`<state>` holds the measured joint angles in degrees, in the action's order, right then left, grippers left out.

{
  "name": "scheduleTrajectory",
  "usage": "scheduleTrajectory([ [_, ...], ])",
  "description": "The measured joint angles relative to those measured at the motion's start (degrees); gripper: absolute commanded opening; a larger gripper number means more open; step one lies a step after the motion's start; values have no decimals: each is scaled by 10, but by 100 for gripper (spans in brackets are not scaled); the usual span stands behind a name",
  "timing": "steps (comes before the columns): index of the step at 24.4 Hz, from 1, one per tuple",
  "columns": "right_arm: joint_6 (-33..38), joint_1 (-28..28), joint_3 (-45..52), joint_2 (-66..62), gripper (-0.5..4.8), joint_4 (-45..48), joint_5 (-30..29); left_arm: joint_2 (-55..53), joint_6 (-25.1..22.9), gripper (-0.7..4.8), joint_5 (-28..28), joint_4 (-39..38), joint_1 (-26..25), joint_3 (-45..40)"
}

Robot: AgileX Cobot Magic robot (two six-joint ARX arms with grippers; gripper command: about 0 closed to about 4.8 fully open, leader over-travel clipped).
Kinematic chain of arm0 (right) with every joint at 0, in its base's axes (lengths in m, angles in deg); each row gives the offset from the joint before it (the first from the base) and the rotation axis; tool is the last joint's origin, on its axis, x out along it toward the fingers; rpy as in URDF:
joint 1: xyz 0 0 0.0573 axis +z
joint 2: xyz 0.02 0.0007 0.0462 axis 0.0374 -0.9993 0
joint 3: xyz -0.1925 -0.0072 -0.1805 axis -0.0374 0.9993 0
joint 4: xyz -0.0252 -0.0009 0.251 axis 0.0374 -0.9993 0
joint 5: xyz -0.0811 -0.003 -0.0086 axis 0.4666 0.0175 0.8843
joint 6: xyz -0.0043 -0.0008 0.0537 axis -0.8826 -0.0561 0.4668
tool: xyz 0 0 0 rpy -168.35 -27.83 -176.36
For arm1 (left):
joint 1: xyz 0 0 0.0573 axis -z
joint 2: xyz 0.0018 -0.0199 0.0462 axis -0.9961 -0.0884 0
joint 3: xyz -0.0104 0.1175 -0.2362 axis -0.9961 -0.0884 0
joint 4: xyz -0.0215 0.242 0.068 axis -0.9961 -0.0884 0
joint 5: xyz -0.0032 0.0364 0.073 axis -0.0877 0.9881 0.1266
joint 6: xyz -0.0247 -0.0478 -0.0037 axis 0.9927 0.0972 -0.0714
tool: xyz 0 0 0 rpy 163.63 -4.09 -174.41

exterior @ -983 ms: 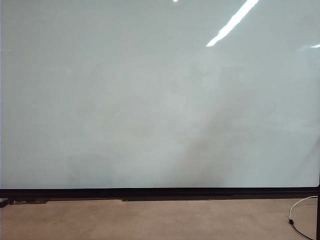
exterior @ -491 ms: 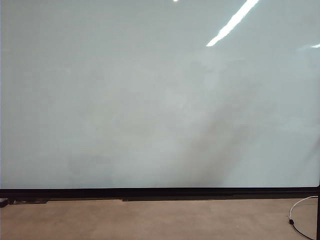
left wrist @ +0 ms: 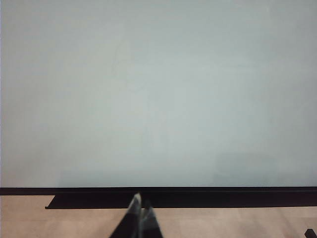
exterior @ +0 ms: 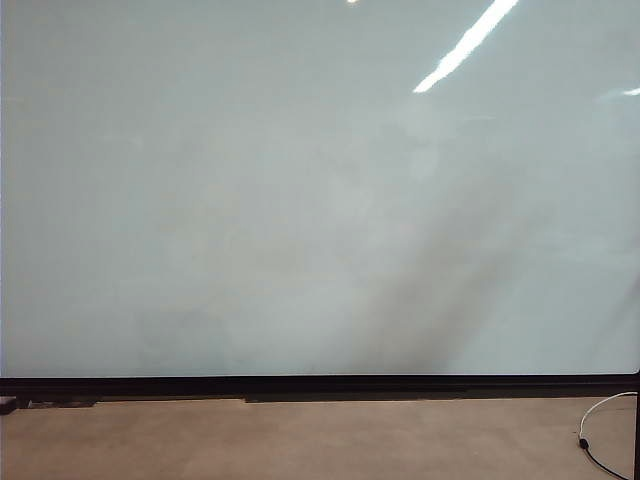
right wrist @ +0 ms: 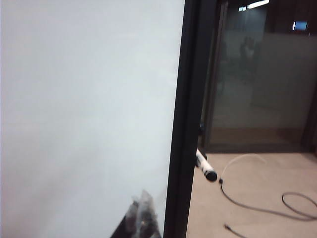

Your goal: Pick up the pen on the shelf to the right of the whiteboard and draw a check mark.

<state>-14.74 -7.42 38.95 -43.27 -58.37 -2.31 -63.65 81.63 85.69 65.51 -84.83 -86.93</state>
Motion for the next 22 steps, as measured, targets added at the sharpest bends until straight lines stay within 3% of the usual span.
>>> scheduleTrajectory([
  [8,-9,-2,-15,-100,24,18,12,0,0,-4,0,0,0,0],
  [11,-11,-16,-15,-136,57,49,9,0,0,-5,0,0,0,0],
  [22,-10,-63,-15,-221,78,129,-36,0,0,-4,0,0,0,0],
])
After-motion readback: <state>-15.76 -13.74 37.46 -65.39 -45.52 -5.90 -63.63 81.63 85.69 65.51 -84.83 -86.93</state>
